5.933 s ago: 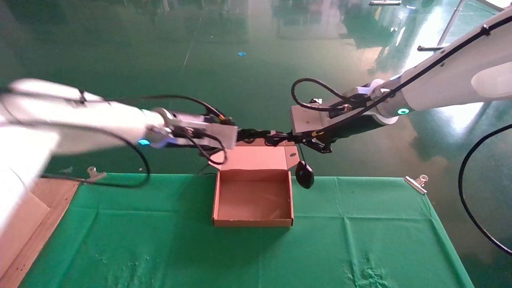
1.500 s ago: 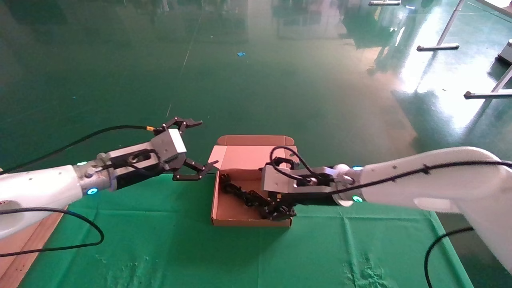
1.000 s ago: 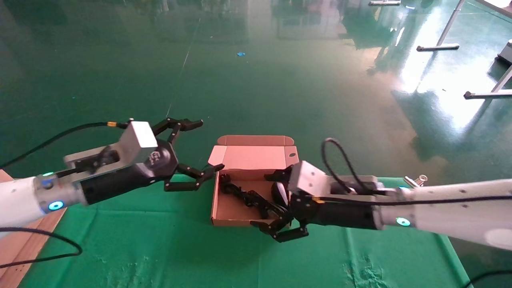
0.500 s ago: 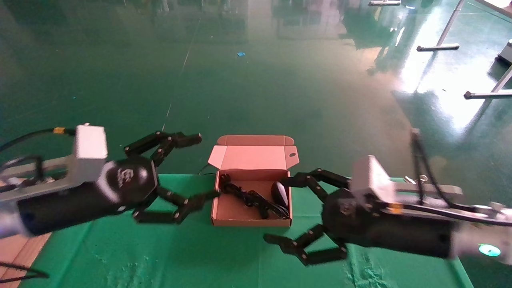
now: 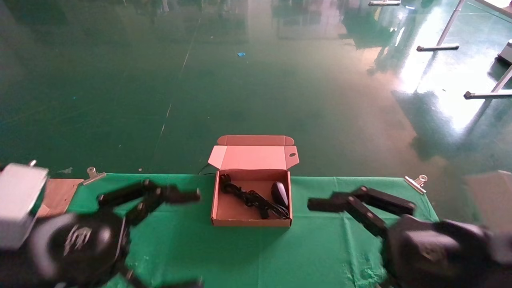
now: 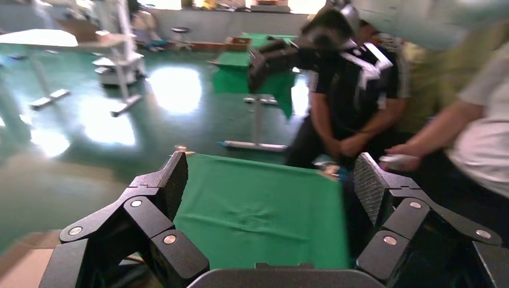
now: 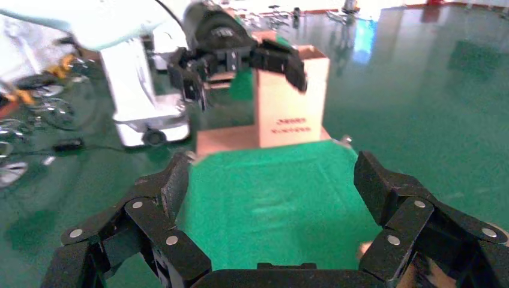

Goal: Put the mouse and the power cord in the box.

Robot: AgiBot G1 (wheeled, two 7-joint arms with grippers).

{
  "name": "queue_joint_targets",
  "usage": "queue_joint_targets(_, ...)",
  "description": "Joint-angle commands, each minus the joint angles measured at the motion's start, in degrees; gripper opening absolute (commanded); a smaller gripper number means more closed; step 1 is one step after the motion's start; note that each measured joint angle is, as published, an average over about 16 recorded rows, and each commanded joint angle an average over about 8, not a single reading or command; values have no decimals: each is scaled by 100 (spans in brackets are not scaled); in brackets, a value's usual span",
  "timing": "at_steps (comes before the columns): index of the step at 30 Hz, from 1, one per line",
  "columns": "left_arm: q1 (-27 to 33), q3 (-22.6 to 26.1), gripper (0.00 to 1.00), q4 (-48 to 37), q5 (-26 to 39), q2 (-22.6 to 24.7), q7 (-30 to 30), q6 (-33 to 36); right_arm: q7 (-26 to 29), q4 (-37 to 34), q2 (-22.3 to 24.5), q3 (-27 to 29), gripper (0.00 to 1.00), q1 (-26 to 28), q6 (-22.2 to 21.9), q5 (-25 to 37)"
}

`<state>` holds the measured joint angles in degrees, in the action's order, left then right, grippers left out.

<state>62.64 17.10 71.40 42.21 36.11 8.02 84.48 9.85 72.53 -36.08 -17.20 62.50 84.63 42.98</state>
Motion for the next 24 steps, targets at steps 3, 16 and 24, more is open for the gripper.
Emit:
queue_joint_targets(3, -156, -157, 100, 335, -53, -163, 344, 187, 113, 204, 198, 239, 100, -172, 202, -228)
queue_joint_targets(16, -150, -150, 100, 306, -67, -154, 316, 173, 106, 179, 176, 207, 100, -156, 177, -202)
queue_joint_targets(24, -125, -124, 100, 252, -52, -127, 282, 143, 99, 142, 143, 165, 100, -127, 142, -159)
